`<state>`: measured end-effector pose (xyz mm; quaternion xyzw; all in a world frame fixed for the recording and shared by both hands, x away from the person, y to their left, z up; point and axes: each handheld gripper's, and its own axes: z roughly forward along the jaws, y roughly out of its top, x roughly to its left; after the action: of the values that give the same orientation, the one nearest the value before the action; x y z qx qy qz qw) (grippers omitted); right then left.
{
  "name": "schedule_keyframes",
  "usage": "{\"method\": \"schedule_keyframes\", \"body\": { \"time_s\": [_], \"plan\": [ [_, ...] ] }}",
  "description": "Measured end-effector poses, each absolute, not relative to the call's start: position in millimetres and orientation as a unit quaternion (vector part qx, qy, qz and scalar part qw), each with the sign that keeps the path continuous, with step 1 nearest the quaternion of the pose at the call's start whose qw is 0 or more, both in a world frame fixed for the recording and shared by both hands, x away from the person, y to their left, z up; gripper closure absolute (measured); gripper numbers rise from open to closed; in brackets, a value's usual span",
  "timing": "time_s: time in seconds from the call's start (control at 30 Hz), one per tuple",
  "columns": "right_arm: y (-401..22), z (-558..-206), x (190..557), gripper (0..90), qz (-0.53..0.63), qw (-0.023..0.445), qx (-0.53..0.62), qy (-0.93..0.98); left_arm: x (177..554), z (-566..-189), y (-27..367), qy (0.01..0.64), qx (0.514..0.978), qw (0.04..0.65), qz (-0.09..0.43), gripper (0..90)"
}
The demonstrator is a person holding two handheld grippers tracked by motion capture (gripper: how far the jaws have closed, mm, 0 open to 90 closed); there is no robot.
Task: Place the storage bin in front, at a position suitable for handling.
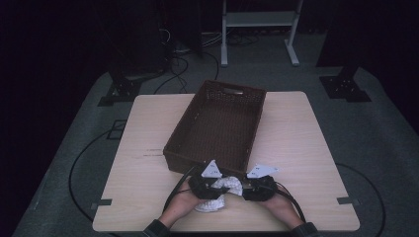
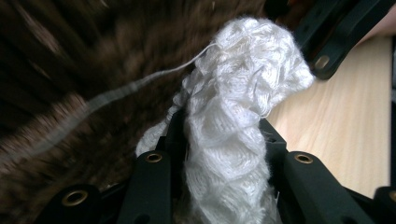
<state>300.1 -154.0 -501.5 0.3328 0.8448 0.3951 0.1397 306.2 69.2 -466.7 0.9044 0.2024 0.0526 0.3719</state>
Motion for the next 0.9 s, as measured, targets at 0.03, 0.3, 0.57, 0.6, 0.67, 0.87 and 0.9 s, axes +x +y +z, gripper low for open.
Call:
{"method": "schedule_keyframes", "body": {
  "time_s": [0.03, 0.3, 0.57, 0.6, 0.67, 0.87, 0.9],
  "plan": [
    [-154, -501, 300, 42.0, 0.395, 0.139, 0.334, 0.844, 306, -468, 69, 0.204, 0.904, 0.372, 0.051, 65.4],
    [-157, -501, 299, 44.3, 0.397, 0.132, 0.329, 0.846, 298, -455, 83, 0.203, 0.896, 0.39, 0.057, 65.3],
    [-173, -493, 294, 55.7, 0.395, 0.081, 0.322, 0.857, 289, -453, 114, 0.223, 0.893, 0.385, 0.067, 65.3],
    [-175, -491, 293, 57.8, 0.397, 0.077, 0.323, 0.856, 289, -452, 118, 0.227, 0.892, 0.385, 0.069, 65.3],
    [-179, -489, 292, 62.0, 0.4, 0.076, 0.322, 0.855, 289, -452, 122, 0.235, 0.889, 0.388, 0.071, 65.3],
    [-201, -471, 291, 85.1, 0.433, 0.088, 0.324, 0.837, 286, -453, 156, 0.274, 0.875, 0.389, 0.087, 65.3],
    [-203, -468, 291, 87.9, 0.438, 0.089, 0.323, 0.834, 286, -454, 161, 0.281, 0.873, 0.389, 0.09, 65.2]
  ]
}}
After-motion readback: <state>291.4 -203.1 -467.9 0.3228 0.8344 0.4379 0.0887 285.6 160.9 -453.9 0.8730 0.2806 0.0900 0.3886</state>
